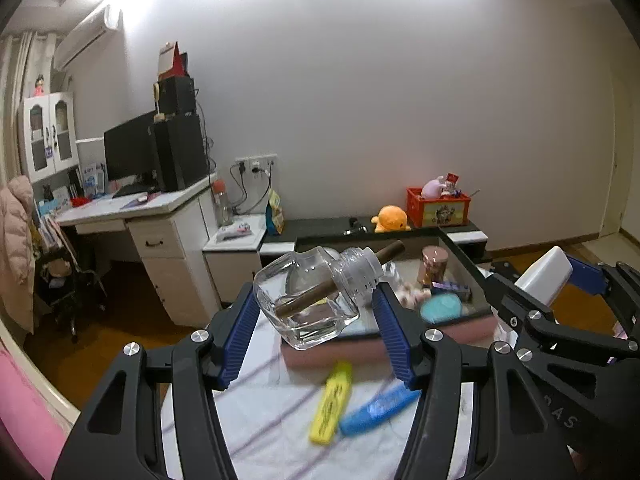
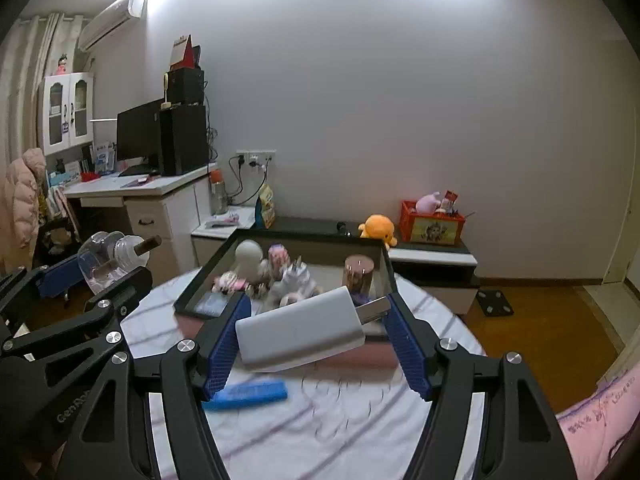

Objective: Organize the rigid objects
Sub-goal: 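Lower the bottle and charger plug into the pink box and open both grippers, then withdraw both grippers from the pink box back toward the highlighters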

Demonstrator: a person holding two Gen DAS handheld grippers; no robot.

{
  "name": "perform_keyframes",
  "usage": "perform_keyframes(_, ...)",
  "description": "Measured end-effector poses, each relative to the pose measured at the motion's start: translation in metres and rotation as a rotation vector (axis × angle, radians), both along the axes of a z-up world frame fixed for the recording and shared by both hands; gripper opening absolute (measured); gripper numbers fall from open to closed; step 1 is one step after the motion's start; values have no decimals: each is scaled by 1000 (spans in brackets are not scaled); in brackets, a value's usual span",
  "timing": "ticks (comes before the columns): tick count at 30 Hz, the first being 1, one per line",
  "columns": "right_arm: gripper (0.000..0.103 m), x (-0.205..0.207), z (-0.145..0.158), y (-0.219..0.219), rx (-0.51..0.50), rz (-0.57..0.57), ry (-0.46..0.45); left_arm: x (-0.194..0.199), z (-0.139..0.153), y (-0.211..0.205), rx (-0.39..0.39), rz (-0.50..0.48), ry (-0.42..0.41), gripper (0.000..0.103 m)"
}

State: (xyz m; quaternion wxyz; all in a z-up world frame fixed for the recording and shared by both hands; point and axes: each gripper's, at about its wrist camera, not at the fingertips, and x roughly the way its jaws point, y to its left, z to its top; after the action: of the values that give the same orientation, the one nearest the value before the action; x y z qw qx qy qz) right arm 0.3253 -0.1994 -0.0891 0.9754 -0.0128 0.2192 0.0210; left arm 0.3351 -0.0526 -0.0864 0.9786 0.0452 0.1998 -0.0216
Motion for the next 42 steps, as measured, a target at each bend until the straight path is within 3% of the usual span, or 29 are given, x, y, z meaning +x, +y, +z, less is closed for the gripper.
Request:
perform_keyframes(4,70,31,3,-3,-14,1,-4,35,3,-8,18,-12,-28,59)
perform_keyframes(15,70,123,-17,-20,-32,-18,52,139,-24,-28,34,-109,21,59)
perform_keyframes(24,70,180,-73,-29,-23,1,224,197,-81,-40,56,-130,234,60)
perform_keyframes(27,70,183,-84,-32,3,19,252,196,-85,-40,70,-114,236,66)
perform_keyframes(31,72,179,-81,-33,40,34,255,186,-75,-29,57,-72,211,85)
perform_keyframes(32,79,177,-78,-35,45,33,247,180,-70,-25,44,-71,193,90)
perform_keyframes(33,84,171,-72,-35,37,20,227,175,-65,-21,33,-68,179,92)
perform_keyframes(40,85,112,-22,-24,7,13,88,103,-21,4,-34,-33,25,103)
perform_keyframes(42,90,88,-9,-19,-2,9,41,77,-10,11,-40,-42,-16,103)
